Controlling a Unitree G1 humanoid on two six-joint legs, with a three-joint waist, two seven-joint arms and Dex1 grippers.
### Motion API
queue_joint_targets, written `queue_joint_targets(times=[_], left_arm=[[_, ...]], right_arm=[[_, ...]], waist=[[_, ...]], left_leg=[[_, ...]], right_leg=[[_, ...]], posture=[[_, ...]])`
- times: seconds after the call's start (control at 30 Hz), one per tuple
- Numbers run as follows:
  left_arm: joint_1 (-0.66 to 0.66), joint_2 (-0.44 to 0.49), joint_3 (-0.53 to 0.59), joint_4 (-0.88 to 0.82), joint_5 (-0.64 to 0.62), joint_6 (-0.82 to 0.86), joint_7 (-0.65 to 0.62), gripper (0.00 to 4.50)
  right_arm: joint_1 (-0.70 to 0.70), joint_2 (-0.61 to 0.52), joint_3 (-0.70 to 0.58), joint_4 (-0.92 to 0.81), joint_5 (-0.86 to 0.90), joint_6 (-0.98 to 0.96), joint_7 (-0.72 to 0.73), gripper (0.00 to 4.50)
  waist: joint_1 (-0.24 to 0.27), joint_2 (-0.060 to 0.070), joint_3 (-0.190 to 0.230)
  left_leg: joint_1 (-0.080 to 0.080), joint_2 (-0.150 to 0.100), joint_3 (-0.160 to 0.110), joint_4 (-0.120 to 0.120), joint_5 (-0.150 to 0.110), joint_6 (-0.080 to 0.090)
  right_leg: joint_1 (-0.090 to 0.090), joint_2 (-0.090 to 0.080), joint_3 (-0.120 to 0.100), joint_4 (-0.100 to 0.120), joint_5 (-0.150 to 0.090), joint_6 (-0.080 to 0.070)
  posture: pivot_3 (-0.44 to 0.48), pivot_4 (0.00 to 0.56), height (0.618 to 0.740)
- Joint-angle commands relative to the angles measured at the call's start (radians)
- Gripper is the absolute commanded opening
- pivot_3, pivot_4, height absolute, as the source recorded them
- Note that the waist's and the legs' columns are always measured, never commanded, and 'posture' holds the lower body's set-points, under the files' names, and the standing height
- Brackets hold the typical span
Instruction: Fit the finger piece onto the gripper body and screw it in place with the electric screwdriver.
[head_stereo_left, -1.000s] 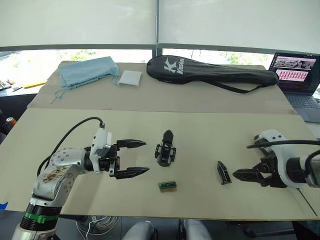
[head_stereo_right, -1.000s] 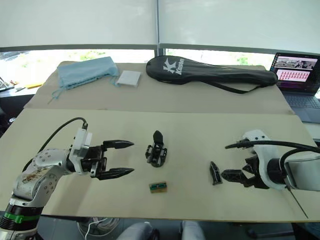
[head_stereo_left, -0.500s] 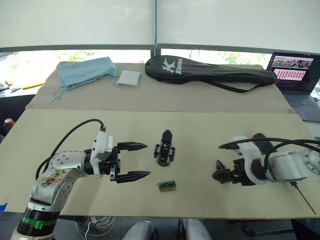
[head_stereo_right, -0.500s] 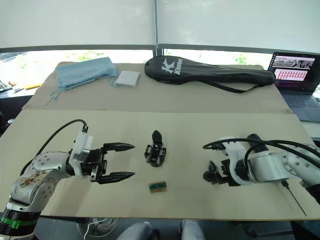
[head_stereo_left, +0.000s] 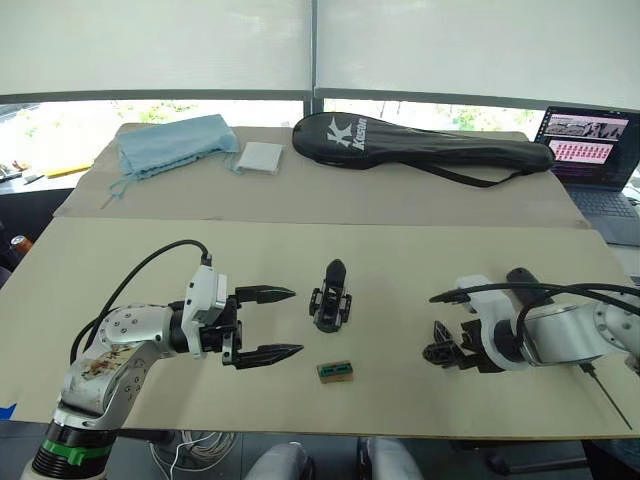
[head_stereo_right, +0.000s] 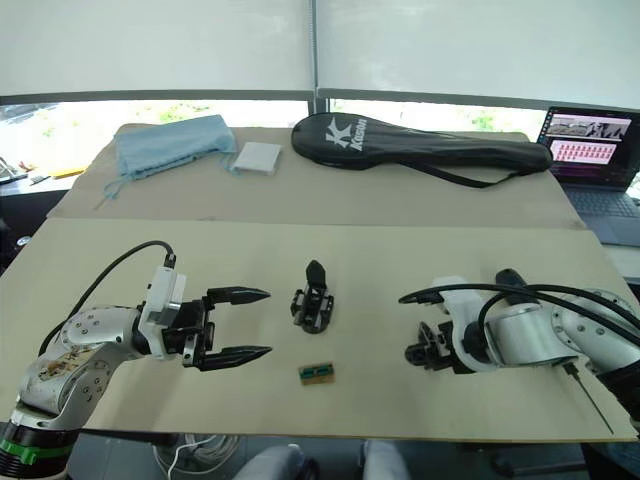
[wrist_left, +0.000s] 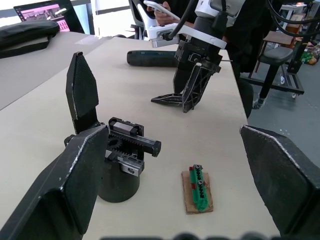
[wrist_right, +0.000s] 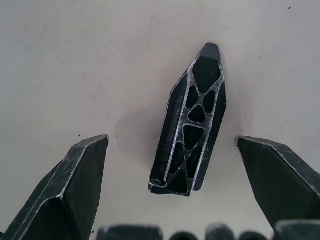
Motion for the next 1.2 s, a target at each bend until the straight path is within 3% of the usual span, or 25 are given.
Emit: queue_joint_targets(times=[0.03, 0.13, 0.23, 0.47, 0.5, 0.7, 0.77, 0.87, 1.0, 1.2], left_arm=[[-0.003, 0.014, 0.020, -0.020, -0.015, -0.006, -0.005, 4.41], [-0.011, 0.018, 0.021, -0.012, -0.016, -0.007, -0.009, 4.41], [-0.018, 0.018, 0.018, -0.004, -0.015, -0.008, -0.012, 4.50], [-0.030, 0.016, 0.016, 0.009, -0.012, -0.012, -0.020, 4.50], [-0.032, 0.015, 0.018, 0.012, -0.012, -0.012, -0.021, 4.50], [-0.058, -0.026, 0.059, 0.020, -0.062, 0.015, 0.046, 4.50], [-0.094, -0.068, 0.097, 0.016, -0.126, 0.070, 0.140, 4.50], [-0.164, -0.135, 0.138, 0.029, -0.210, 0.159, 0.298, 4.50], [-0.282, -0.202, 0.141, 0.083, -0.270, 0.247, 0.415, 4.50], [-0.489, -0.354, 0.113, 0.198, -0.280, 0.276, 0.559, 4.50]], right_arm=[[0.066, -0.010, 0.039, -0.045, 0.000, 0.019, -0.008, 4.50], [0.100, -0.014, 0.036, -0.069, 0.005, 0.004, -0.020, 4.50], [0.119, -0.012, 0.025, -0.078, -0.025, 0.003, -0.023, 3.71], [0.160, -0.011, 0.006, -0.108, -0.047, 0.006, -0.016, 1.29], [0.164, -0.013, 0.002, -0.112, -0.049, 0.006, -0.014, 1.10], [0.198, 0.003, -0.137, -0.143, -0.074, -0.084, 0.025, 1.11], [0.177, 0.018, -0.244, -0.210, -0.192, -0.135, 0.133, 1.11], [0.138, 0.044, -0.336, -0.363, -0.529, -0.310, 0.391, 1.11], [0.064, 0.117, -0.304, -0.439, -0.953, -0.554, 0.551, 1.11], [-0.115, 0.281, -0.115, -0.412, -1.310, -0.626, 0.666, 1.11]], waist=[[0.002, 0.000, 0.000], [0.004, -0.001, -0.001], [0.006, -0.003, -0.002], [0.009, -0.006, -0.004], [0.009, -0.007, -0.005], [0.010, -0.007, -0.005], [0.010, -0.007, -0.004], [0.002, 0.000, -0.002], [-0.001, 0.000, -0.002], [-0.005, -0.001, -0.001]], left_leg=[[0.000, 0.000, 0.000, 0.000, 0.000, 0.000], [0.000, 0.000, -0.001, 0.000, 0.000, 0.000], [0.000, 0.000, -0.001, 0.000, 0.000, 0.000], [0.001, 0.001, -0.001, 0.000, 0.000, -0.001], [0.001, 0.001, -0.001, -0.001, 0.000, -0.001], [0.001, 0.001, -0.001, -0.001, 0.000, -0.001], [0.001, 0.001, -0.001, 0.000, 0.000, -0.001], [0.000, 0.001, 0.000, 0.002, 0.000, -0.001], [0.000, 0.001, 0.000, 0.002, 0.000, -0.002], [-0.001, 0.000, 0.000, 0.005, 0.001, -0.003]], right_leg=[[0.000, 0.000, 0.000, 0.000, 0.000, 0.000], [0.000, 0.000, -0.001, 0.000, 0.000, 0.000], [0.001, 0.000, -0.003, -0.001, 0.000, 0.000], [0.001, 0.001, -0.003, -0.001, 0.000, 0.000], [0.001, 0.002, -0.003, -0.001, 0.000, 0.000], [0.001, 0.002, -0.003, -0.001, 0.000, 0.000], [0.001, 0.002, -0.004, -0.001, 0.000, 0.000], [0.000, 0.002, -0.003, 0.000, 0.001, 0.000], [-0.001, 0.005, -0.003, 0.001, 0.001, 0.001], [-0.001, 0.008, -0.003, 0.003, 0.001, 0.001]], posture=[[0.000, 0.150, 0.740], [0.000, 0.150, 0.740], [0.000, 0.150, 0.740], [0.000, 0.150, 0.740], [0.000, 0.150, 0.740], [0.000, 0.150, 0.740], [0.000, 0.150, 0.740], [0.000, 0.150, 0.740], [0.000, 0.150, 0.740], [0.000, 0.150, 0.740]])
